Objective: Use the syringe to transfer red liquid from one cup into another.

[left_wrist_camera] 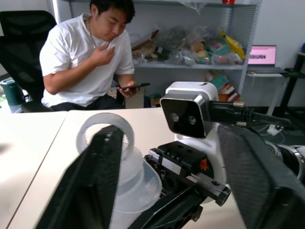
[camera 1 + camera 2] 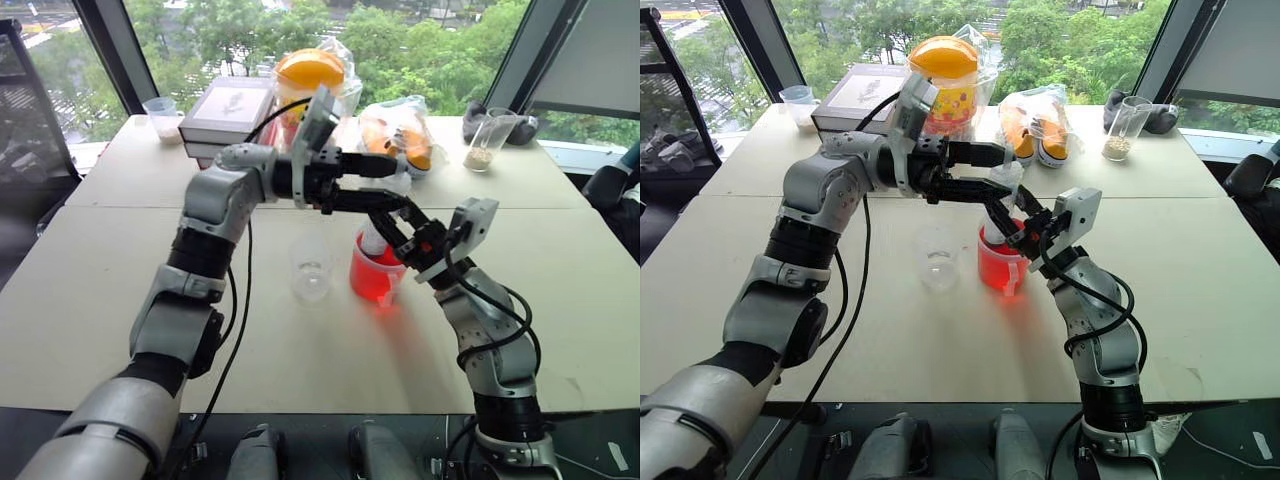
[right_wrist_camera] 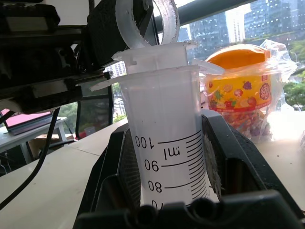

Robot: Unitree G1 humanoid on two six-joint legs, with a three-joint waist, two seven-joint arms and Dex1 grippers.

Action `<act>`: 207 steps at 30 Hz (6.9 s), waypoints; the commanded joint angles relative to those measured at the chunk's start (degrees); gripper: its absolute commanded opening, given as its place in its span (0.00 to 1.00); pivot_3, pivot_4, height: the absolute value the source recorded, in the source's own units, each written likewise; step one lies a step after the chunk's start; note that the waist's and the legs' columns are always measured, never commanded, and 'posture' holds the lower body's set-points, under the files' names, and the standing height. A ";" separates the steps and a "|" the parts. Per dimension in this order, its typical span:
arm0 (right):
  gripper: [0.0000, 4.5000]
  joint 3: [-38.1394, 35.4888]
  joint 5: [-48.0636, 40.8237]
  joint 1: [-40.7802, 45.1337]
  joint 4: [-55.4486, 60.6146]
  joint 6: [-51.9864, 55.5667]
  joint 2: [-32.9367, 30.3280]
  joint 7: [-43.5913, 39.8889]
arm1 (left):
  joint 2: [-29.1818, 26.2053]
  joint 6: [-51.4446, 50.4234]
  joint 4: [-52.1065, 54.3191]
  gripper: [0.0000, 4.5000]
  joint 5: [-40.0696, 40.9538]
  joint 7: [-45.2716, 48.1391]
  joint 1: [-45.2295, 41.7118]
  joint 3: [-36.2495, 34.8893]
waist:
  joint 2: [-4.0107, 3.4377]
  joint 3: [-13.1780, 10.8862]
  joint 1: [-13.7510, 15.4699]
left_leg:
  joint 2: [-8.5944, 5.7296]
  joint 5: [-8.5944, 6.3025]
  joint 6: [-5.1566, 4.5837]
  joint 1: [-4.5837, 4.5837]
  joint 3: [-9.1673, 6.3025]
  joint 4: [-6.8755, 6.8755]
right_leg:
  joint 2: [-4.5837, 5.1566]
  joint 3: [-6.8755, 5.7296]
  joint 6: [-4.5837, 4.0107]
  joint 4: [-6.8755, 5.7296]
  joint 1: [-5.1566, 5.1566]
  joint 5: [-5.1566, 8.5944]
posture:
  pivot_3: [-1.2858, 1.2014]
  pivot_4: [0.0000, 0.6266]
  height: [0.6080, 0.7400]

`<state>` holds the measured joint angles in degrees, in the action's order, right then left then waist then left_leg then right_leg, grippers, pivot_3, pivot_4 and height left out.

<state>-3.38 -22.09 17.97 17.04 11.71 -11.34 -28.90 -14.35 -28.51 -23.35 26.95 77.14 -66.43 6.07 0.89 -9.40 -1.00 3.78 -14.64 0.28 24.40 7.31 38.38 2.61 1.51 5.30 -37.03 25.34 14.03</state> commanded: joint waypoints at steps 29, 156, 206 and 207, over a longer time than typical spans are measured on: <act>0.32 3.12 -2.49 -2.68 2.06 6.78 -3.90 -0.95 | 3.77 8.14 -10.81 0.00 -0.18 -1.74 -13.11 -6.61 | 0.03 -0.02 0.02 | -0.01 0.00 -0.01 0.02 -0.03 0.00 | -0.01 0.00 0.01 0.01 0.01 0.01 | 0.52 0.24 1.00; 0.32 10.17 -2.51 12.81 -0.79 11.09 1.50 -4.04 | -12.32 4.96 -6.30 0.01 -5.21 7.72 -1.77 -2.90 | 0.05 -0.03 -0.21 | 0.03 0.01 0.02 0.05 0.01 -0.01 | 0.00 -0.03 0.01 -0.04 0.06 0.01 | 0.52 0.24 1.00; 0.32 5.84 -5.20 18.32 -3.17 16.13 2.26 -0.92 | -27.18 -4.17 5.18 0.98 -1.73 3.51 11.60 -8.01 | 0.04 -0.02 -0.01 | 0.05 0.01 0.02 0.05 0.03 -0.02 | 0.03 -0.03 0.01 -0.05 0.07 0.01 | 0.52 0.24 1.00; 0.32 4.83 -6.02 19.46 -2.85 18.43 2.37 0.84 | -26.97 -5.14 6.29 0.98 -0.88 3.15 12.39 -8.34 | 0.04 -0.02 0.03 | 0.04 0.01 0.02 0.05 0.03 -0.02 | 0.04 -0.03 0.01 -0.06 0.07 0.01 | 0.52 0.24 1.00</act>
<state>4.17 -26.02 34.37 12.00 27.83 -9.56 -30.72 -41.03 -32.58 -20.58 24.26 80.23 -53.85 -0.92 0.93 -9.43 -0.97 3.83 -14.63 0.30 24.46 7.34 38.36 2.66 1.48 5.31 -37.09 25.41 14.04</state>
